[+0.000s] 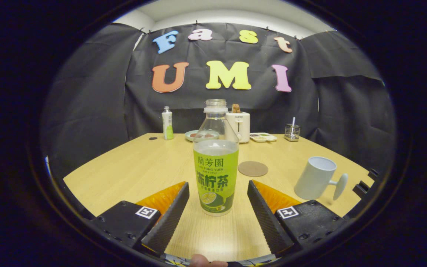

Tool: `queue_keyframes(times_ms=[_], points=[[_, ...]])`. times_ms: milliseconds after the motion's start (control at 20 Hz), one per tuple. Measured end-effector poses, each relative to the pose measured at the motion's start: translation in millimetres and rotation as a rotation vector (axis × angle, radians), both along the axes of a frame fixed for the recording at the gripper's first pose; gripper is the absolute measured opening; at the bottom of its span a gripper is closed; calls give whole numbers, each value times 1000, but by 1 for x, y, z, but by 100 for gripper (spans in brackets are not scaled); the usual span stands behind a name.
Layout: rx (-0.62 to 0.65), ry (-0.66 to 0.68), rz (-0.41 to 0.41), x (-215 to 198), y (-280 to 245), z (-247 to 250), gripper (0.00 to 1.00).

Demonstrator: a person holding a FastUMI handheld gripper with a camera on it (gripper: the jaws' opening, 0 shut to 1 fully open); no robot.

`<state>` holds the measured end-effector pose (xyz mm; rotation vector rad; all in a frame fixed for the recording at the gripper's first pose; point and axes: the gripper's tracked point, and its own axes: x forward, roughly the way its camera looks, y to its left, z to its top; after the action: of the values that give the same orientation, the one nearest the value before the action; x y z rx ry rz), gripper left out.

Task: Take the bottle from table, then pour the juice into the cup, finally place the bottle on the coaster

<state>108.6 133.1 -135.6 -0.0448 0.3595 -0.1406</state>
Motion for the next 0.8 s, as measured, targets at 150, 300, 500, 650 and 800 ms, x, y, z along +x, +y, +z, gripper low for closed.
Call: queue_keyframes(times_ms=[150,300,500,650,800], points=[[-6,3,0,16,-3,-1,100],[-21,20,11,30,-3,-6,100],[-17,36,23,36,-1,-8,95],[3,36,20,35,-3,-8,86],[49,53,29,31,-4,-3,82]])
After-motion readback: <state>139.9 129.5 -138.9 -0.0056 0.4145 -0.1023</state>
